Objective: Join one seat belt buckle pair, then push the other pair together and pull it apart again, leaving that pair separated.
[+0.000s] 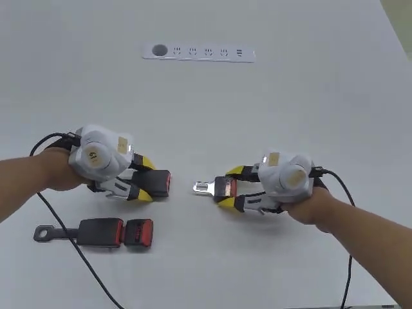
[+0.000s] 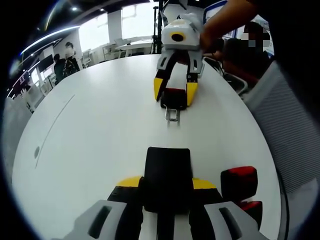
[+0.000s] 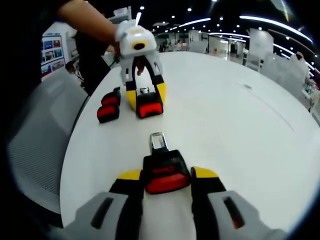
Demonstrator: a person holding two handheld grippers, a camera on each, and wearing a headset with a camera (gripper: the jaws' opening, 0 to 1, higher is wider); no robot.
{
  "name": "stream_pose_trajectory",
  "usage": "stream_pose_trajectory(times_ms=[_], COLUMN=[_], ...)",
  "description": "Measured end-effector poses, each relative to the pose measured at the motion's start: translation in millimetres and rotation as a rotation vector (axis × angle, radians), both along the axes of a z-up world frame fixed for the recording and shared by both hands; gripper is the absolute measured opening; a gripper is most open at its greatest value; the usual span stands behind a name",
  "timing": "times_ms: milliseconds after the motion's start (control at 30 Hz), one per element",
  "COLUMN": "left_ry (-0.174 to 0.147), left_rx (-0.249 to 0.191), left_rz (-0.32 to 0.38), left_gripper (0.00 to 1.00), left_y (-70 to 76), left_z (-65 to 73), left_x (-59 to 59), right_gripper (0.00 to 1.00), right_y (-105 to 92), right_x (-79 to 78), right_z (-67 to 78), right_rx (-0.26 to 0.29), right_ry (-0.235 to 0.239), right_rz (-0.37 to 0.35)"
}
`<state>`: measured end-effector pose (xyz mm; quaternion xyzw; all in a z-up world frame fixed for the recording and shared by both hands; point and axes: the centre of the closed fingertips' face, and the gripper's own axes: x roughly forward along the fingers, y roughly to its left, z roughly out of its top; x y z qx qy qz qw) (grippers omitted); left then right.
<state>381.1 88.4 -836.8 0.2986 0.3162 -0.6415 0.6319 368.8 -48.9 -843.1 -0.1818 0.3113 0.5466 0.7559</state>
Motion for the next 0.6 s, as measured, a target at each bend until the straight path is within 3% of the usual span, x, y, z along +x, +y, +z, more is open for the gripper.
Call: stream_pose_trajectory(times_ms=[600], left_ry=[-0.001], left_rx=[0.008], left_rz=[-0.001], left_gripper=[0.36], left_y=[-1.4], left_z=[-0.1], left_x=[0.3], right_gripper=[0.38], right_y=[-49.5], right_x=[-8.7], right_z=[-0.6], right_rx=[-0.034], right_ry=[0.004], right_rz=[-0.014])
